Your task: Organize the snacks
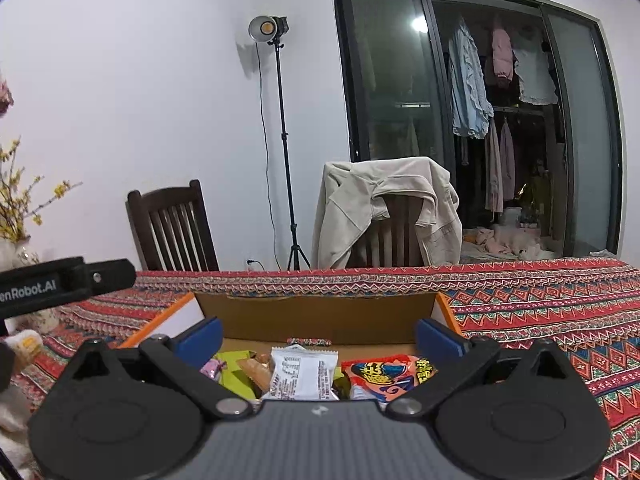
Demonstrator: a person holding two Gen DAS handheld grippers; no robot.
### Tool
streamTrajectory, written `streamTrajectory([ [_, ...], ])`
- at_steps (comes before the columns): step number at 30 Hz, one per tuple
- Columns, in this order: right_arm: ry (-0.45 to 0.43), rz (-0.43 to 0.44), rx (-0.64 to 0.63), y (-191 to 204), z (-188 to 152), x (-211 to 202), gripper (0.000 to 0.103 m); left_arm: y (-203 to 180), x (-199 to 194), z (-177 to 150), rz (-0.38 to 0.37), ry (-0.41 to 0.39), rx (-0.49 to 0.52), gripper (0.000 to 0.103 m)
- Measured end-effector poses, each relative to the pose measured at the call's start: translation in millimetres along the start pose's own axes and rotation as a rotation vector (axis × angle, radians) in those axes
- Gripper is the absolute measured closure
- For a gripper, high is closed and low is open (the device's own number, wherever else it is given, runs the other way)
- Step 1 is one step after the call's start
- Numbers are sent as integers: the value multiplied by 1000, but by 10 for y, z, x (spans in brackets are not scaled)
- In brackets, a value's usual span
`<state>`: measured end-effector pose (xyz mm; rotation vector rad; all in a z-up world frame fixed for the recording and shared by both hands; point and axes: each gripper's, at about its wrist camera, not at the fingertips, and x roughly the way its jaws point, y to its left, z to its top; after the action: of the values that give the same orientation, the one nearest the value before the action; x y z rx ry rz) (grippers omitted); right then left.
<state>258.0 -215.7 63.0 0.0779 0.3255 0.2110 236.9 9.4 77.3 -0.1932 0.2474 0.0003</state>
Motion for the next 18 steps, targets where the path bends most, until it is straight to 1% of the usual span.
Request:
streamTrajectory([
  [4, 8, 23, -23, -3, 8, -223, 0, 73, -240, 12, 20, -7, 9, 0],
  [9, 10, 41, -56, 44, -58, -593, 0, 125, -620, -50, 15, 10, 61, 0],
  [15, 23, 44, -69, 79, -277, -1061, 0, 208, -1097, -252, -27, 23, 80, 0],
  [18, 47, 54, -61, 71, -435, -1253, 0, 214, -1305, -385, -11, 4, 109, 0],
])
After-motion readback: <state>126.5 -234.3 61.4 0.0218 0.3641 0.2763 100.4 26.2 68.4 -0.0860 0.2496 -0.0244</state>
